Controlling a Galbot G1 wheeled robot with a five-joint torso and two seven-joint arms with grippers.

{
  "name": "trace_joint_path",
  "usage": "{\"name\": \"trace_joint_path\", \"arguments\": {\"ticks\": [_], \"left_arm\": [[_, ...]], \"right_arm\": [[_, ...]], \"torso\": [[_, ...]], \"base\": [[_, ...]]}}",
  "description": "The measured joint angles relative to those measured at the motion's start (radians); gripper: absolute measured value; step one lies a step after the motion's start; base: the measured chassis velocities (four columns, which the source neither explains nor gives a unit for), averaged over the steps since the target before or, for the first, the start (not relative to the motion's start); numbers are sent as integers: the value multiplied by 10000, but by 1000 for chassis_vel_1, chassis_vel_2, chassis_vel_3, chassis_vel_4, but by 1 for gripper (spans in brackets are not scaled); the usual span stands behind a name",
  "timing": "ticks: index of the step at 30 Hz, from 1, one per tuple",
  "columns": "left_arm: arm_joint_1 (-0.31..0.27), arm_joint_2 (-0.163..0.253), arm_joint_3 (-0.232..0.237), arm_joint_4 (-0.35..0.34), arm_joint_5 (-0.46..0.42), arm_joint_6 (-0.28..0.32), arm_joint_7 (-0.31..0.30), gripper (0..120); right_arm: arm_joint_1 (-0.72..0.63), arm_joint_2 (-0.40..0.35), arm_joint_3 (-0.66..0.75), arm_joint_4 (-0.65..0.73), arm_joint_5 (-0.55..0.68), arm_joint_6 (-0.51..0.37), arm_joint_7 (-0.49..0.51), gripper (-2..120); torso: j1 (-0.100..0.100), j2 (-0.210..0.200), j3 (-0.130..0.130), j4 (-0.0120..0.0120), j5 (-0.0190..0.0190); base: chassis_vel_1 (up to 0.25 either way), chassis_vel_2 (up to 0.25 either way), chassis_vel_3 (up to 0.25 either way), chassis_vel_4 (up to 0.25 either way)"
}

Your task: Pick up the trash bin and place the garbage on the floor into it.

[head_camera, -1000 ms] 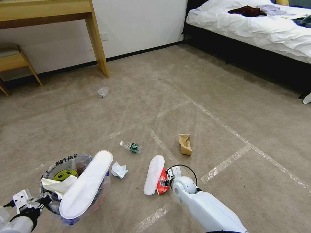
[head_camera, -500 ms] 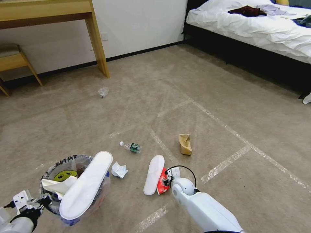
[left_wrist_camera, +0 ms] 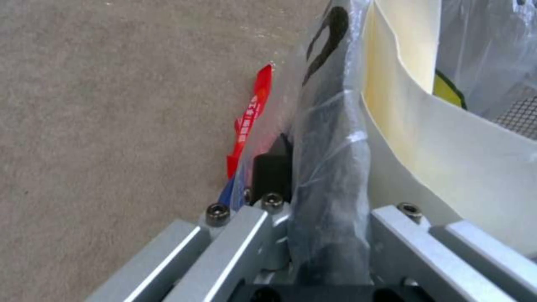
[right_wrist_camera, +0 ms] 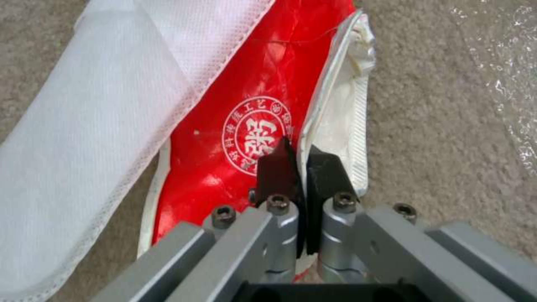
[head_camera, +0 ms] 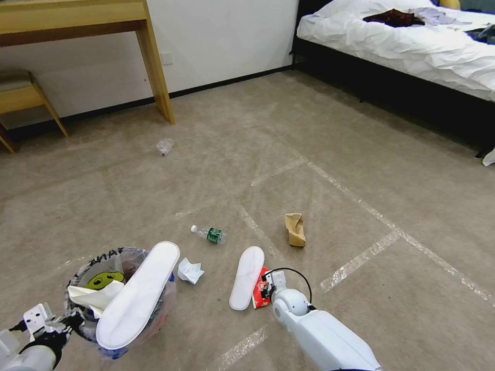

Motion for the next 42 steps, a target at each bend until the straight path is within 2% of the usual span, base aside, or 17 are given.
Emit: {"name": "trace_joint_path", "arguments": {"ticks": [15, 23, 30, 37, 41, 42], "left_arm": [[-42, 34, 85, -133, -14, 48, -9, 1], [-91, 132, 155, -163, -40, 68, -14, 1], [-26, 229, 157, -258, -82, 83, -20, 1], [-13, 355, 127, -365, -225, 100, -32, 1], [-24, 404, 155, -392, -250, 115, -40, 1], [-24, 404, 155, -392, -250, 115, -40, 1]], "right_arm": [[-534, -1034, 1055, 1959, -7, 152, 236, 0], [-882, -2461, 1773, 3314, 23, 68, 494, 0], [-1054, -3084, 2421, 4222, 77, 145, 564, 0], [-1134, -3311, 2829, 5450, 384, 839, 581, 0], [-1013, -3501, 2912, 6614, 1002, 1729, 118, 0], [-1013, -3501, 2912, 6614, 1002, 1729, 118, 0]], "torso": [[0, 0, 0, 0, 2], [0, -1, 0, -2, 2], [0, -1, 1, -2, 2], [0, -1, 0, -1, 1], [0, 0, 0, -1, -1], [0, 0, 0, -1, -1]], "base": [[0, 0, 0, 0], [0, 0, 0, 0], [0, 0, 0, 0], [0, 0, 0, 0], [0, 0, 0, 0], [0, 0, 0, 0]]}}
